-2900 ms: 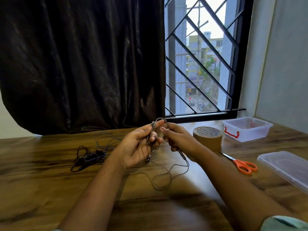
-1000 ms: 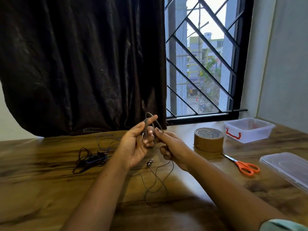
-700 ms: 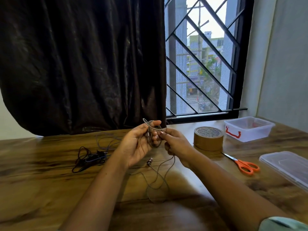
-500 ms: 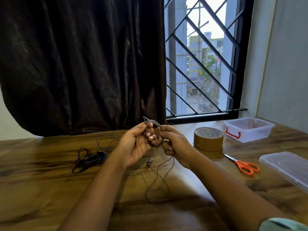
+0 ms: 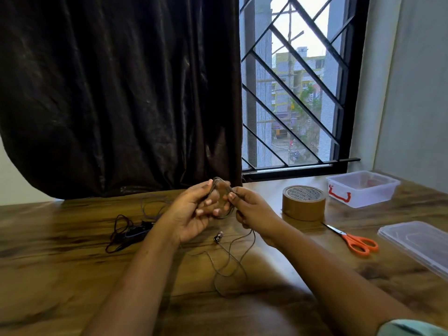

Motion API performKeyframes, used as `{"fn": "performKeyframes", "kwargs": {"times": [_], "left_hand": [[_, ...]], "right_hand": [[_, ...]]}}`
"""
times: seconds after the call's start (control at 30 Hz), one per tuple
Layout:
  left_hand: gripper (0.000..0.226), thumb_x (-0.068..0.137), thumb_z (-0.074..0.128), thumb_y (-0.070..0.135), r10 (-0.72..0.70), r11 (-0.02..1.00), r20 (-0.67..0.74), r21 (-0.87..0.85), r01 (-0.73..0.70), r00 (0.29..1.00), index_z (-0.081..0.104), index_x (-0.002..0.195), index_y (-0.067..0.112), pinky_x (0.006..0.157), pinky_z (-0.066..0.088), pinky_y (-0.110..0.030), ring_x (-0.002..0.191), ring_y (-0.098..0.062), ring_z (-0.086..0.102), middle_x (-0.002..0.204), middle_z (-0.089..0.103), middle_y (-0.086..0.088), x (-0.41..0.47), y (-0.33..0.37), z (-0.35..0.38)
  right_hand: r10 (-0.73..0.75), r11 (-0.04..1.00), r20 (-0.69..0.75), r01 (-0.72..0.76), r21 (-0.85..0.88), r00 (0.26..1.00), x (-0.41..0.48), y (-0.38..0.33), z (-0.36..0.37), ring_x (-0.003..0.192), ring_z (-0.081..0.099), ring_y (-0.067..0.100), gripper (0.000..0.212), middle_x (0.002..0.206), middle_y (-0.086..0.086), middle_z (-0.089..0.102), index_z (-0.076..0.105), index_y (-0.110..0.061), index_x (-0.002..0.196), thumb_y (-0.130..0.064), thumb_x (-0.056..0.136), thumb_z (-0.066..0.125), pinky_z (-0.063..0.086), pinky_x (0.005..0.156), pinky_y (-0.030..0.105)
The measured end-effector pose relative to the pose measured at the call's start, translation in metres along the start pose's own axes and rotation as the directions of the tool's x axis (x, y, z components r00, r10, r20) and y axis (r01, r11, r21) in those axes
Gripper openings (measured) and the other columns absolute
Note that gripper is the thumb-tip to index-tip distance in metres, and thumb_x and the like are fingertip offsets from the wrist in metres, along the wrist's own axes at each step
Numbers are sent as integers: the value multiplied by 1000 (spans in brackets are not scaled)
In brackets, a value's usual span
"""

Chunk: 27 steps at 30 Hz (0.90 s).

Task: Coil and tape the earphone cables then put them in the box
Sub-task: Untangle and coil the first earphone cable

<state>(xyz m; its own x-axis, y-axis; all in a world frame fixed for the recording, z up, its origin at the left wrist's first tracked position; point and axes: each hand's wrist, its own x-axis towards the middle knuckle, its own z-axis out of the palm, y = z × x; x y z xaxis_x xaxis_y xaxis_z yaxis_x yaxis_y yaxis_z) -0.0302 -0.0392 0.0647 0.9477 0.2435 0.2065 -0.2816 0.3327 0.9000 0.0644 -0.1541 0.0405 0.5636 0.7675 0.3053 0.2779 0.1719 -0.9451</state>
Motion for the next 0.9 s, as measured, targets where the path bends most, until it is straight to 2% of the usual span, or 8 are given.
{"fn": "performKeyframes", "kwargs": {"times": [0.13,0.27,0.33,0.43,0.53,0.63,0.77,0.9], "left_hand": [[34,99,30,15,7,990,-14,-140,-9,1000,55,121,5,37,32,-11,29,-1,29,59,51,2,5,-6,1],[34,100,30,15,43,994,-70,-101,-50,997,53,123,6,30,20,-11,29,0,26,55,46,3,7,2,-6],[34,100,30,13,37,999,-104,18,-35,994,56,121,5,31,15,-13,29,0,23,53,44,2,7,1,-8],[33,99,29,11,-24,982,-132,185,49,991,56,116,1,37,9,-13,29,-2,19,49,41,1,9,-7,-9],[35,98,28,13,-121,962,-81,235,137,989,60,106,1,40,3,-16,29,-2,17,47,35,2,8,-9,-8],[35,94,35,20,-210,952,8,231,202,978,65,100,4,40,3,-19,32,-2,15,47,30,3,3,-6,-5],[37,87,43,24,-226,970,123,118,212,966,69,105,7,37,5,-18,31,-1,18,46,32,4,-2,-5,-1],[50,88,42,21,-239,971,202,23,240,950,45,134,4,35,7,-14,27,1,22,49,45,1,-5,-5,3]], "right_hand": [[43,992,93,-32,-123,995,-1,5,4,41,37,2,18,60,-5,50,54,-12,99,-18,102,38,28,38,14],[140,976,236,-93,-198,962,-3,4,-2,42,34,0,20,55,-10,45,56,-20,85,-22,101,44,26,40,14],[141,987,294,-112,-116,945,-3,-5,-18,43,31,2,18,52,-12,41,57,-19,81,-22,97,51,23,40,14],[68,963,346,-153,222,936,-1,-15,-43,41,24,2,16,51,-10,33,57,-17,75,-20,90,58,15,38,13],[-20,887,154,-54,459,988,4,-17,-52,39,23,1,21,50,-7,31,62,-16,69,-16,89,55,13,38,14],[11,855,-84,34,517,996,10,-13,-59,35,24,2,24,47,-7,33,63,-14,76,-10,94,48,15,35,11],[173,951,-209,-108,291,962,11,-3,-58,38,27,4,23,49,-6,36,61,-14,82,-12,99,45,18,34,13],[249,965,-224,-222,137,942,10,3,-48,39,25,6,26,52,-4,35,57,-15,80,-14,100,40,15,35,14]]}}
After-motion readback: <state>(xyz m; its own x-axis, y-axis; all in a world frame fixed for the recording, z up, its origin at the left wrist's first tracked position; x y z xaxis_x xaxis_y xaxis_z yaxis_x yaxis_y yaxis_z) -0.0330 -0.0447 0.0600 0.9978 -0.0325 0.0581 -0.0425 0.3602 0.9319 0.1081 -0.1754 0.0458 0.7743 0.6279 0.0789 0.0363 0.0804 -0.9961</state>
